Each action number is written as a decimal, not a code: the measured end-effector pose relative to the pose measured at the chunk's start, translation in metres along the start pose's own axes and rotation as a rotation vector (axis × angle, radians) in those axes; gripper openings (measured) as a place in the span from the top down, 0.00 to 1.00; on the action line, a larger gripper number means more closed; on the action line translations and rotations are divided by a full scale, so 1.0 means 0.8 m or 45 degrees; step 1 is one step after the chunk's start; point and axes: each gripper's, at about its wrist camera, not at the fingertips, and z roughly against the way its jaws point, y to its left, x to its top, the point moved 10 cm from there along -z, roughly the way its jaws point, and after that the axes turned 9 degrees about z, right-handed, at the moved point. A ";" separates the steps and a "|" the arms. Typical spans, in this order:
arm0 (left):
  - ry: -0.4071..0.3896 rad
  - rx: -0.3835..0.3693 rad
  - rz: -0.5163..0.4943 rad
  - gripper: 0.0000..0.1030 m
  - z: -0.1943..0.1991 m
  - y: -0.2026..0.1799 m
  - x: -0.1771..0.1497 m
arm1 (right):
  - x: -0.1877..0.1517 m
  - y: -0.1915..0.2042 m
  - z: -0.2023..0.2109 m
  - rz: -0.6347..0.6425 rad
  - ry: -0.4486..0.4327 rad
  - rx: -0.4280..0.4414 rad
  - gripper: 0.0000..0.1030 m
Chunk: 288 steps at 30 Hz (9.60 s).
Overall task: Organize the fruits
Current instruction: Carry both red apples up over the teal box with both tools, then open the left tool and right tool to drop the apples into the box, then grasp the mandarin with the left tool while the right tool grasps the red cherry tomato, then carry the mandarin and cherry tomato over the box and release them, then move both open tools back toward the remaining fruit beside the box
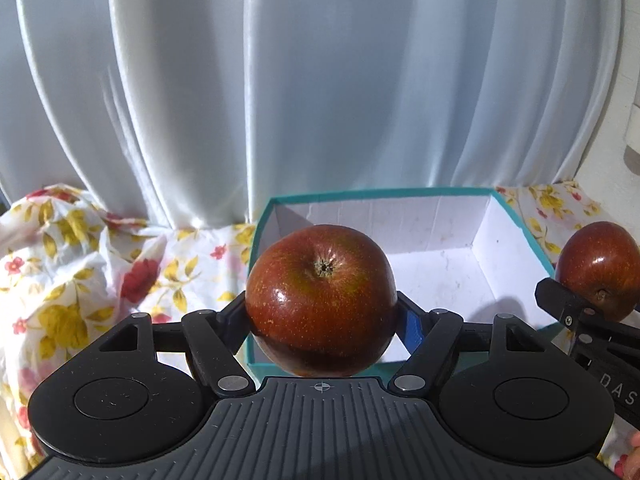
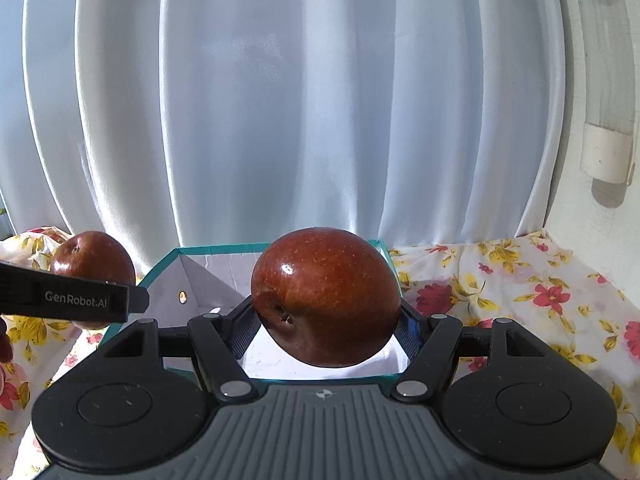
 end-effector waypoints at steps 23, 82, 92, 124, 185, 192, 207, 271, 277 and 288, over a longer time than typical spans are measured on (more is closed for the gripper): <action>0.090 0.049 0.010 0.25 -0.068 0.016 -0.024 | -0.043 -0.003 -0.063 0.006 0.082 -0.043 0.32; -0.114 -0.067 0.170 0.16 -0.026 0.064 -0.020 | -0.022 -0.009 0.008 0.139 -0.147 -0.207 0.00; -0.086 -0.197 0.271 0.07 0.012 0.087 -0.095 | -0.127 -0.004 0.039 -0.122 0.146 -0.074 0.00; 0.097 -0.310 -0.219 0.18 0.064 0.014 -0.266 | -0.196 0.008 0.046 0.048 0.244 -0.093 0.35; -0.108 -0.056 -0.007 0.53 0.036 0.009 0.007 | -0.005 0.017 0.038 0.011 0.037 -0.002 0.76; -0.068 -0.061 0.003 0.53 0.008 0.013 0.008 | 0.015 0.032 0.021 -0.002 0.014 -0.001 0.76; -0.029 -0.037 0.047 0.53 -0.027 0.036 0.007 | 0.008 0.029 -0.021 -0.016 0.074 -0.037 0.76; 0.135 -0.033 -0.051 0.36 -0.082 0.030 -0.018 | -0.024 0.003 -0.066 -0.029 0.206 -0.167 0.50; 0.128 -0.037 -0.045 0.35 -0.077 0.032 -0.024 | -0.036 0.009 -0.054 -0.013 0.218 -0.159 0.49; 0.073 -0.038 -0.053 0.35 -0.041 0.020 -0.042 | -0.051 0.017 -0.011 0.037 0.161 -0.120 0.47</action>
